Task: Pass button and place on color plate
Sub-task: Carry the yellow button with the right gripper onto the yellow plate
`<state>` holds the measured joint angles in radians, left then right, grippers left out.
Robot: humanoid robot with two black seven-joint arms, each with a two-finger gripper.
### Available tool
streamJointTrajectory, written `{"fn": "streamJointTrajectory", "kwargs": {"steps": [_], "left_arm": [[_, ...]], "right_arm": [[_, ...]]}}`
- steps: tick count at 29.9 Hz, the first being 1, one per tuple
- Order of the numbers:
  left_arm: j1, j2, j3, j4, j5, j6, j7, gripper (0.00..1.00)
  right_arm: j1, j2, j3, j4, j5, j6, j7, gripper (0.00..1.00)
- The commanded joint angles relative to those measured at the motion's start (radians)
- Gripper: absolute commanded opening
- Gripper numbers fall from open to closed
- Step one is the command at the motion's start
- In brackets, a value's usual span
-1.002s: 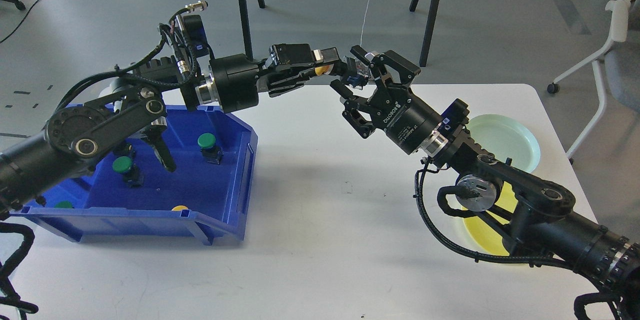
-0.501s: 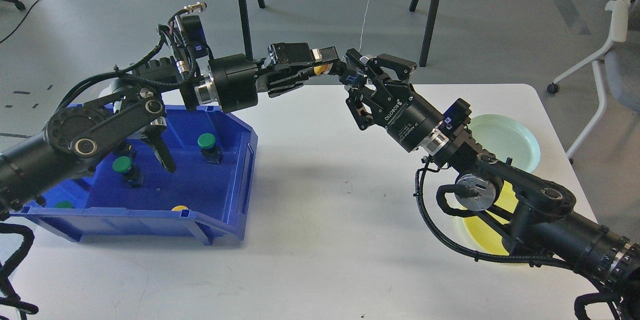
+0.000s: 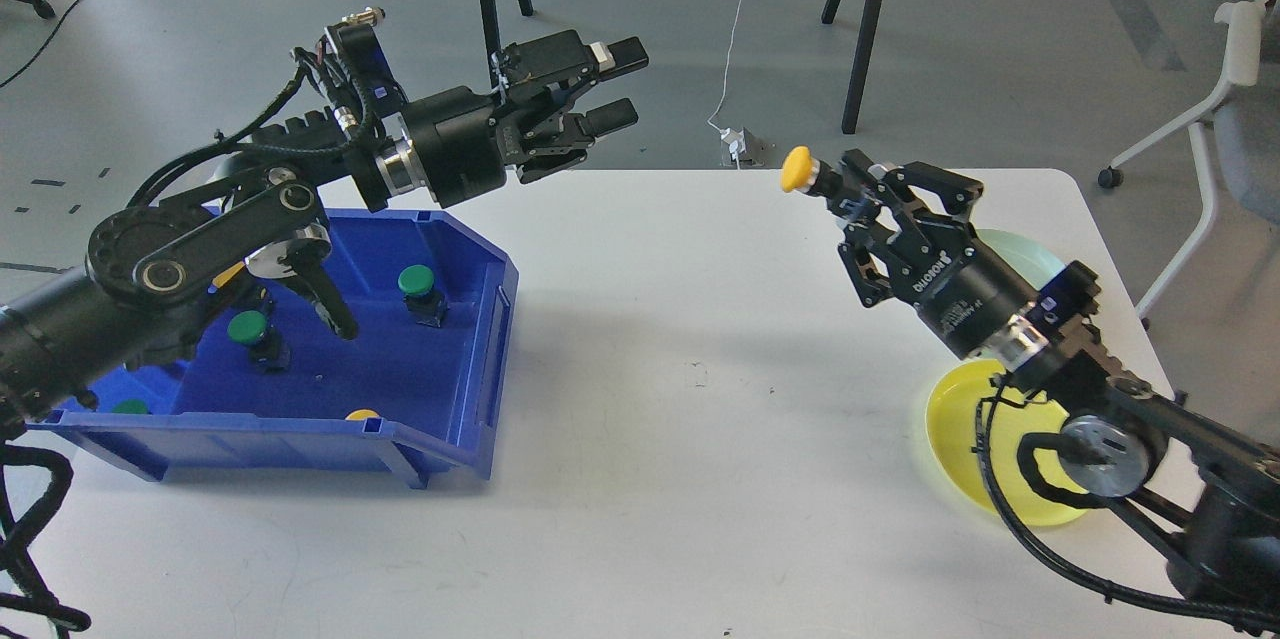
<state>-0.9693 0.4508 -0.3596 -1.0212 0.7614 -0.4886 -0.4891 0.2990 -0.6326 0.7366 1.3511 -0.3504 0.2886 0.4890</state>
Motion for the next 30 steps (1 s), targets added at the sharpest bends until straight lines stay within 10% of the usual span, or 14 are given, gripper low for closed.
{"fn": "streamJointTrajectory", "kwargs": {"steps": [1, 14, 21, 25, 28, 30], "left_arm": [[0.001, 0.000, -0.001, 0.001, -0.001, 0.000, 0.000, 0.98], [-0.008, 0.153, 0.013, -0.014, 0.021, 0.000, 0.000, 0.99], [-0.040, 0.428, 0.016, -0.028, 0.638, 0.000, 0.000, 1.00], [-0.035, 0.431, 0.076, 0.027, 1.065, 0.000, 0.000, 0.99], [-0.035, 0.405, 0.131, 0.098, 1.161, 0.000, 0.000, 0.99], [-0.031, 0.387, 0.154, 0.145, 1.159, 0.000, 0.000, 0.99]], "right_arm": [[-0.297, -0.209, 0.147, 0.108, -0.001, -0.060, 0.000, 0.01], [-0.462, -0.228, 0.149, -0.027, -0.007, -0.376, 0.000, 0.01], [-0.419, -0.171, 0.083, -0.047, -0.007, -0.381, 0.000, 0.44], [-0.380, -0.145, 0.056, -0.090, -0.004, -0.381, 0.000, 0.61], [-0.368, -0.139, 0.059, -0.083, 0.001, -0.376, 0.000, 0.96], [-0.368, -0.147, 0.076, -0.055, 0.004, -0.365, 0.000, 0.96]]}}
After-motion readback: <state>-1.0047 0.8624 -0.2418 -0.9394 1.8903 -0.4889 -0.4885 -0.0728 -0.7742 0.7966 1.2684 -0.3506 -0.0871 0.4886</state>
